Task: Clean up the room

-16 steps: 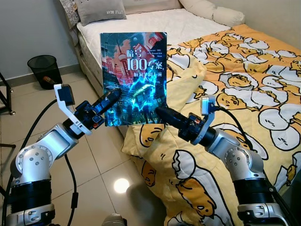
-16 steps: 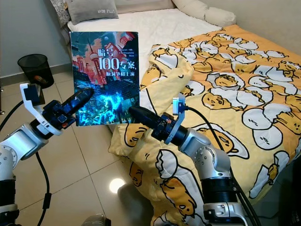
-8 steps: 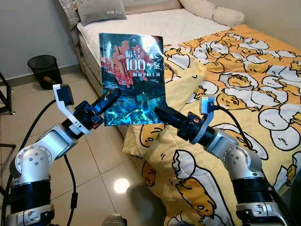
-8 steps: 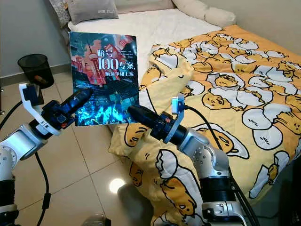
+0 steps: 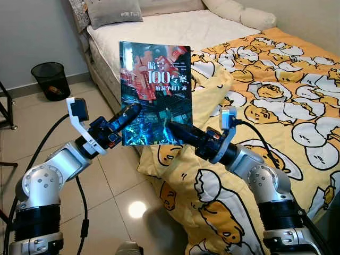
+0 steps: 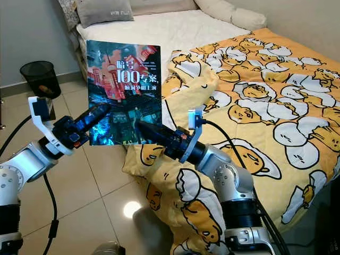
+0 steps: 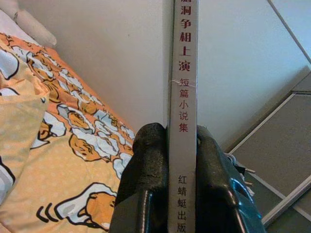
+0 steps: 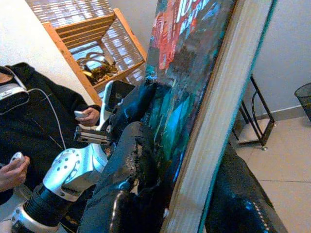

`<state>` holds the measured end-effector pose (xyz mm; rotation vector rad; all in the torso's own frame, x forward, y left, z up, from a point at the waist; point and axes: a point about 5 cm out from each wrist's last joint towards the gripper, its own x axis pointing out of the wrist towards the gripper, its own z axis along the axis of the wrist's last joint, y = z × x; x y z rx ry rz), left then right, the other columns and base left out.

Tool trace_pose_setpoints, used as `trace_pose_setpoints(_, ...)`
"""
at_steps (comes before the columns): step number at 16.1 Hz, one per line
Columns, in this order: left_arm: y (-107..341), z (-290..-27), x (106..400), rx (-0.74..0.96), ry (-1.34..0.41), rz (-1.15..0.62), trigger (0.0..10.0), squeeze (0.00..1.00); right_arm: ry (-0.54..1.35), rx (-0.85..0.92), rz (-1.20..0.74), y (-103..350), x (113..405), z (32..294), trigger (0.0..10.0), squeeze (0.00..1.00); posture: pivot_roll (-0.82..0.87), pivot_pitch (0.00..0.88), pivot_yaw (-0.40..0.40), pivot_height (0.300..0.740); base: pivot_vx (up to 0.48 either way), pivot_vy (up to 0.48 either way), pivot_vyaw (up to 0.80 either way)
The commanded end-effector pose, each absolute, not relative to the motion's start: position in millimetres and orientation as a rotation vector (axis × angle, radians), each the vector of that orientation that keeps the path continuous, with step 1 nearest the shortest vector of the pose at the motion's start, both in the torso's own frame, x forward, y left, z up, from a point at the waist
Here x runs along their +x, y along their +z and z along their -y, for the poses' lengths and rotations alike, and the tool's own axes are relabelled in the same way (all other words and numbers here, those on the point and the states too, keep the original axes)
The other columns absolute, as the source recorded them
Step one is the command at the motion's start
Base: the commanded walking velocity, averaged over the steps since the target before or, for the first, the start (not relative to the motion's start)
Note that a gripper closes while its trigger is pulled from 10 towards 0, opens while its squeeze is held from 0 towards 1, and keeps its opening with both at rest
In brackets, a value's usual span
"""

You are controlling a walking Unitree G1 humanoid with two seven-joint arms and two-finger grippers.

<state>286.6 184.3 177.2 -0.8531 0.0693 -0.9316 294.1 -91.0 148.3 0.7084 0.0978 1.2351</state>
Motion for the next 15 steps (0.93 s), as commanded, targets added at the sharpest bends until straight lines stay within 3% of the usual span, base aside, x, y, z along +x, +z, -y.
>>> trace_pose_setpoints(1, 186.1, -179.2, 286.3, -0.818, -0.971, -0.037, 0.0, 0.0, 1.282, 0.697, -0.061, 160.1, 295.1, 86.3, 10.0, 0.0, 0.12, 0.0, -0.015, 0.74, 0.0, 0.0, 0.0)
trace_pose_setpoints(2, 186.1, -179.6, 286.3, -0.817, -0.969, -0.037, 0.0, 0.0, 1.28, 0.702, -0.063, 159.6, 295.8, 86.3, 6.5, 0.0, 0.12, 0.0, -0.015, 0.74, 0.0, 0.0, 0.0)
trace_pose_setpoints(3, 186.0, -180.3, 286.4, -0.814, -0.967, -0.037, 0.0, 0.0, 1.276, 0.706, -0.062, 159.5, 296.6, 86.7, 1.5, 0.0, 0.12, 0.0, -0.015, 0.74, 0.0, 0.0, 0.0)
trace_pose_setpoints(4, 185.9, -181.2, 286.6, -0.812, -0.963, -0.036, 0.0, 0.0, 1.273, 0.709, -0.061, 159.2, 297.2, 87.4, 0.0, 0.0, 0.12, 0.0, -0.015, 0.74, 0.0, 0.0, 0.0)
trace_pose_setpoints(10, 185.4, -182.0, 290.0, -0.811, -0.951, -0.041, 0.0, 0.0, 1.26, 0.707, -0.056, 159.0, 299.1, 86.9, 0.0, 0.0, 0.12, 0.0, -0.009, 0.74, 0.0, 0.0, 0.0)
trace_pose_setpoints(11, 184.3, -182.3, 291.2, -0.81, -0.942, -0.05, 0.5, 0.0, 1.26, 0.709, -0.054, 159.4, 299.4, 87.2, 0.0, 0.0, 0.12, 0.0, -0.007, 0.74, 0.0, 0.0, 0.0)
trace_pose_setpoints(12, 182.9, -183.0, 292.3, -0.809, -0.928, -0.063, 3.3, 0.0, 1.258, 0.708, -0.053, 159.6, 299.8, 87.5, 0.0, 0.0, 0.11, 0.0, -0.005, 0.74, 0.0, 0.0, 0.0)
trace_pose_setpoints(13, 179.1, -185.4, 296.7, -0.81, -0.875, -0.081, 10.0, 0.0, 1.243, 0.702, -0.046, 159.6, 300.7, 88.5, 0.0, 0.0, 0.11, 0.0, -0.001, 0.74, 0.0, 0.0, 0.0)
trace_pose_setpoints(14, 176.8, -188.3, 301.9, -0.684, -0.785, -0.032, 10.0, 1.0, 1.214, 0.697, -0.039, 158.6, 300.3, 91.5, 0.0, 0.0, 0.09, 0.0, 0.015, 0.74, 0.0, 0.0, 0.0)
trace_pose_setpoints(15, 175.1, -188.1, 303.1, -0.661, -0.763, -0.029, 10.0, 1.0, 1.201, 0.692, -0.037, 158.0, 300.0, 93.0, 0.0, 0.0, 0.09, 0.0, 0.015, 0.74, 0.0, 0.0, 0.0)
